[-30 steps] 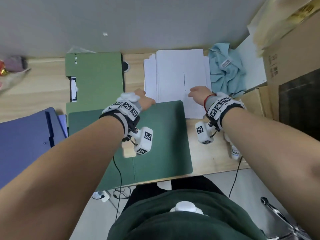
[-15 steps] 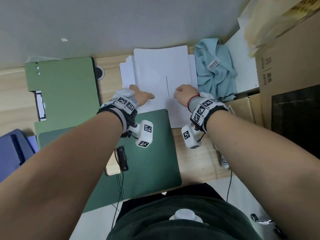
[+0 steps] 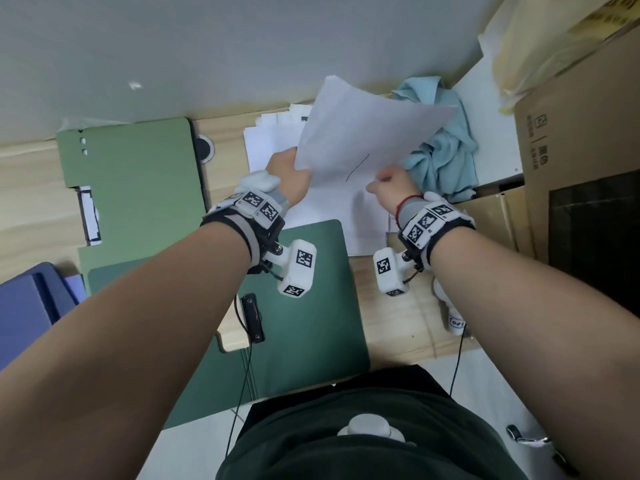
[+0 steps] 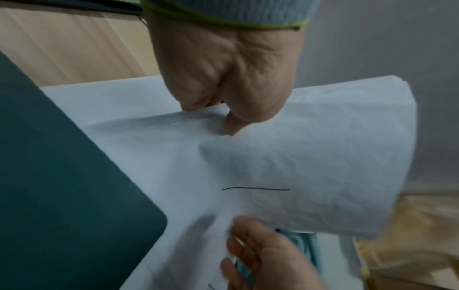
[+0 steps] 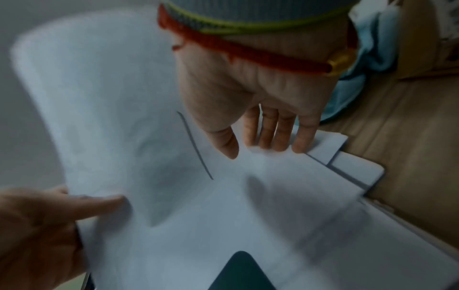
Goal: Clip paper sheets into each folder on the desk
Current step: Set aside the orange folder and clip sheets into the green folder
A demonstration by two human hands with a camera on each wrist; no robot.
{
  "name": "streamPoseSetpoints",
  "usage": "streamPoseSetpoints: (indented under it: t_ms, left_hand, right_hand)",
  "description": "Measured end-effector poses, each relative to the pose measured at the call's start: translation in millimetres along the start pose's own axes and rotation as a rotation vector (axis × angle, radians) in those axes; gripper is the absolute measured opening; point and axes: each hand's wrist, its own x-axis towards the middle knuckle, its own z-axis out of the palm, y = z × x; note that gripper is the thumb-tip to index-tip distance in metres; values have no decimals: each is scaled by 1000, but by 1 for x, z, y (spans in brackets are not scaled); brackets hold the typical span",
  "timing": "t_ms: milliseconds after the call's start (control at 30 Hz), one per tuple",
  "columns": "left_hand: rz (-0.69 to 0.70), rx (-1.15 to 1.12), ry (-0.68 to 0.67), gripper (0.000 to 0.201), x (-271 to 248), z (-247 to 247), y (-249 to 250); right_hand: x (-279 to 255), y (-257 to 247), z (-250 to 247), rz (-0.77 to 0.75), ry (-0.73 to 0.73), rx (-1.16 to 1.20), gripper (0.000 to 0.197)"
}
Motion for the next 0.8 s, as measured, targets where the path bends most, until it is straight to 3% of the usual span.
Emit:
streamPoseSetpoints:
  t_ms: [133,167,233,300,433,633,800]
  left_hand:
    - [12,-159,50,19,-14,-25,25]
    - [9,-189,95,15,-18,-32,30]
    - [-46,-240,209,18,-23,-44,39]
    - [-38,-253,240,18,-30,-56,42]
    - [88,-257,147,27,-47,-75,29]
    - [191,-102,182,43,-75,-80,-2]
    - [203,-78,206,21,-90,-77,-4]
  right_hand:
    - [-10,4,-15,-16,148,298,80]
    - [-15,2,-18,-55,158,362,79]
    - [-27,-9,-25,-137,91,403,52]
    - [-42,-28,-30,-237,16,448,31]
    - [-62,-48,-28,-339,78,547,29]
    - [-78,-35,-19,-305,44,448,29]
    - [-96,-36,-20,-364,71,467,22]
